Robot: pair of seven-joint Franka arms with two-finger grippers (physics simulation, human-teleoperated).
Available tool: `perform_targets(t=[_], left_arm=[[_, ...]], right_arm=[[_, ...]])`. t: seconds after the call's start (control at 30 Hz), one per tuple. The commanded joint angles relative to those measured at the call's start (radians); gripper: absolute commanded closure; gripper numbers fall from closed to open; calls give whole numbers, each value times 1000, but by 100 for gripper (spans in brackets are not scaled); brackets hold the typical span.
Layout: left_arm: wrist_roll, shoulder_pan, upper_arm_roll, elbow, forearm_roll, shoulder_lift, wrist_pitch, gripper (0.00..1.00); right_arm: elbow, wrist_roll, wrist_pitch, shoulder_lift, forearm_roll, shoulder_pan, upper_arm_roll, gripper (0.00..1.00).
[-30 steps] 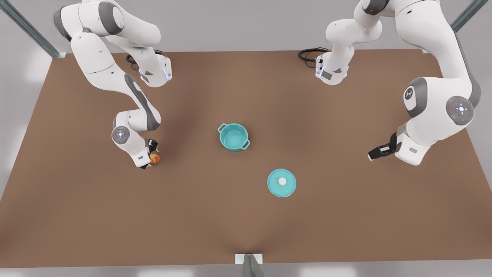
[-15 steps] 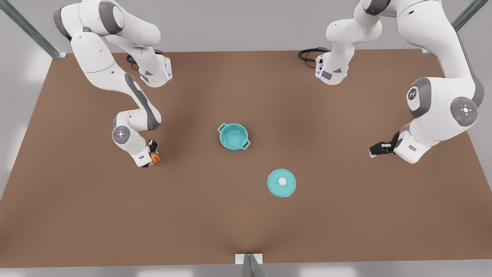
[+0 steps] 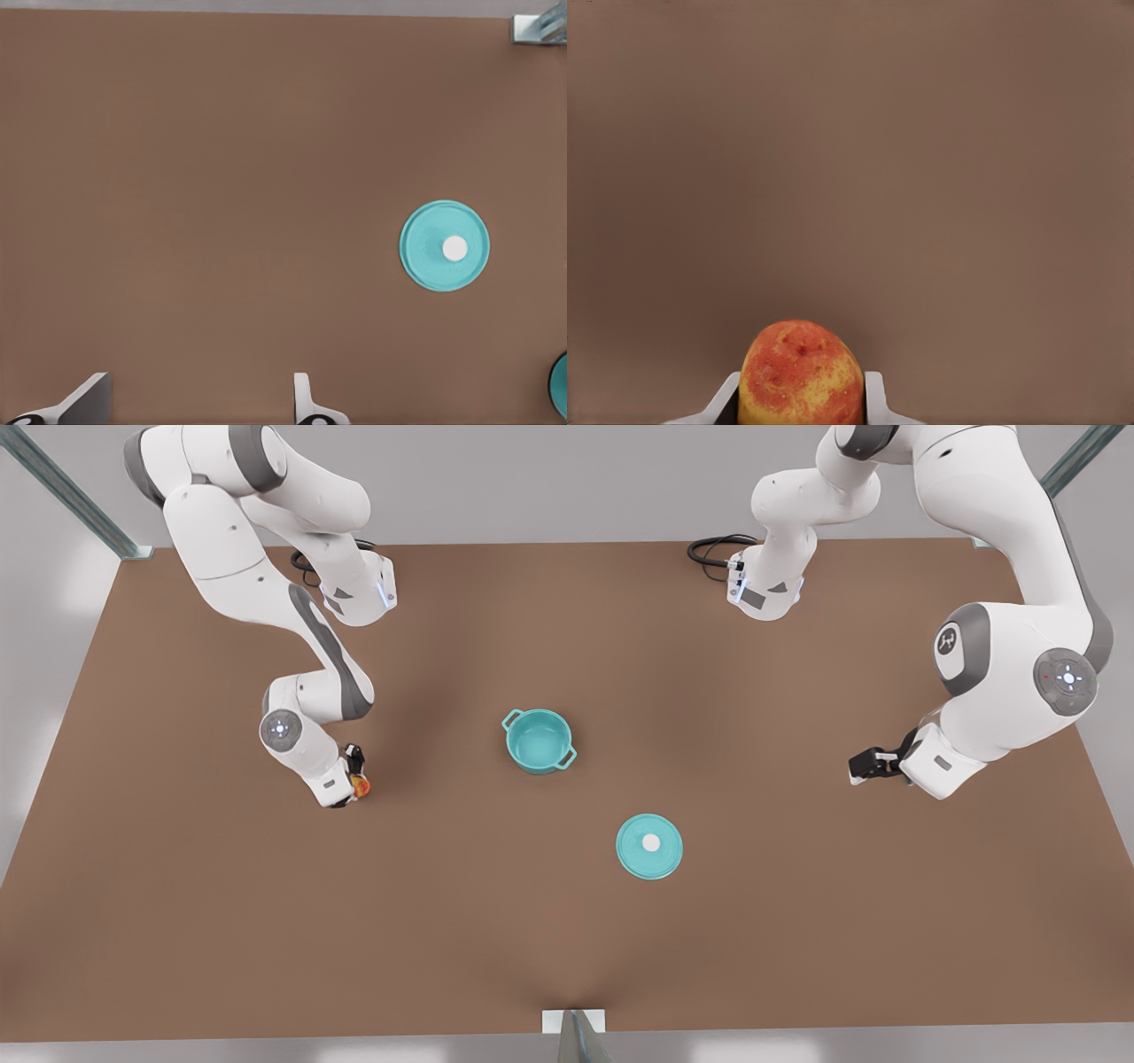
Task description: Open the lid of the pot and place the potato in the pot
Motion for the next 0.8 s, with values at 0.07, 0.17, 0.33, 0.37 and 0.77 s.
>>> perform_targets(t=[0.07,0.17,0.33,0.37,0.77], left_arm=[[65,-13,-5,12,-5,-1,13,0],[67,-13,-5,14,-5,0,15,0],[67,-15,-5,21,-6,7,16,0],[70,-13,-5,21,-6,8,16,0],[70,-13,-4,23,-3,8,16,0]], right_arm=[[8,-11,-72,-41,16,1,39,50],[19,-10,-129,-69,61,1,74,50],[45,16,-175,-93,193,5,188,50],[51,20,-175,-93,194,5,206,50],[205,470,-189,-64,194,150,423,50]])
